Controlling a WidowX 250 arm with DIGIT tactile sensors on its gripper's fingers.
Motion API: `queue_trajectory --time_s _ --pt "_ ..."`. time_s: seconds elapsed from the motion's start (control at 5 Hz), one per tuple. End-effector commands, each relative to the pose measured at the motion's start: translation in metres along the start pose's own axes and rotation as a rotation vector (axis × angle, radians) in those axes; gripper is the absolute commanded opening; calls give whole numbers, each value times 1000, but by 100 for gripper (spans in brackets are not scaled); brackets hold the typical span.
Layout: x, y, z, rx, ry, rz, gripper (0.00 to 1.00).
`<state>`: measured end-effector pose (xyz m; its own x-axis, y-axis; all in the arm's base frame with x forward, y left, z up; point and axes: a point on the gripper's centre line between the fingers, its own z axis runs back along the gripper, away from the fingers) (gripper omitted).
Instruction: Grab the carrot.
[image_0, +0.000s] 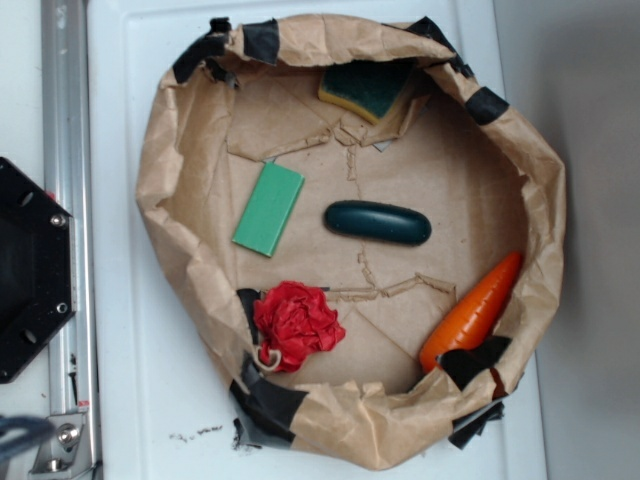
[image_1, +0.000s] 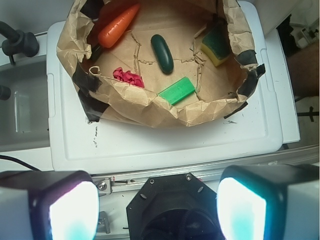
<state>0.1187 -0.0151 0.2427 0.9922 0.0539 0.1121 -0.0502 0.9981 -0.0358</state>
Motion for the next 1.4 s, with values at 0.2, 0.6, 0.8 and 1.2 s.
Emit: queue_trajectory --time_s 0.2,0.6,0.8,1.2 --pt "39 11 -32 -72 -57 82 100" --pt "114 -1 -79 -235 -280 304 100" --pt "138 -11 -103 -163 -268 295 100" --pt "138 -11 -103 -163 -268 295 100"
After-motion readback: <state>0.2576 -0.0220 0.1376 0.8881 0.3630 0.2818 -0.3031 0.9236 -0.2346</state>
